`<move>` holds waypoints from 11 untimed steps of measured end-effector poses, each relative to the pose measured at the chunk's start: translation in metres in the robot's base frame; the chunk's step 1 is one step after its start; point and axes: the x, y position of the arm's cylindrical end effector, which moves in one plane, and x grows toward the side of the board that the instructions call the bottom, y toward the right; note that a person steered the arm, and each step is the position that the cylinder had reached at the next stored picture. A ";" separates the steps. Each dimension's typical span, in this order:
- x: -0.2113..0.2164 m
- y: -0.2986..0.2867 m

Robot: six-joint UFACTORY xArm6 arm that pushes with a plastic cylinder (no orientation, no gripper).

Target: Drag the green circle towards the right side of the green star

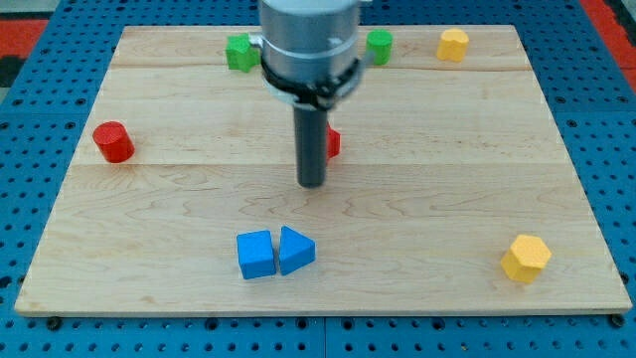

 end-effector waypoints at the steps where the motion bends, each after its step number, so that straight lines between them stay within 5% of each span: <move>1: -0.041 -0.030; 3: -0.126 0.069; 6: -0.204 0.135; 9: -0.242 0.107; 11: -0.237 0.010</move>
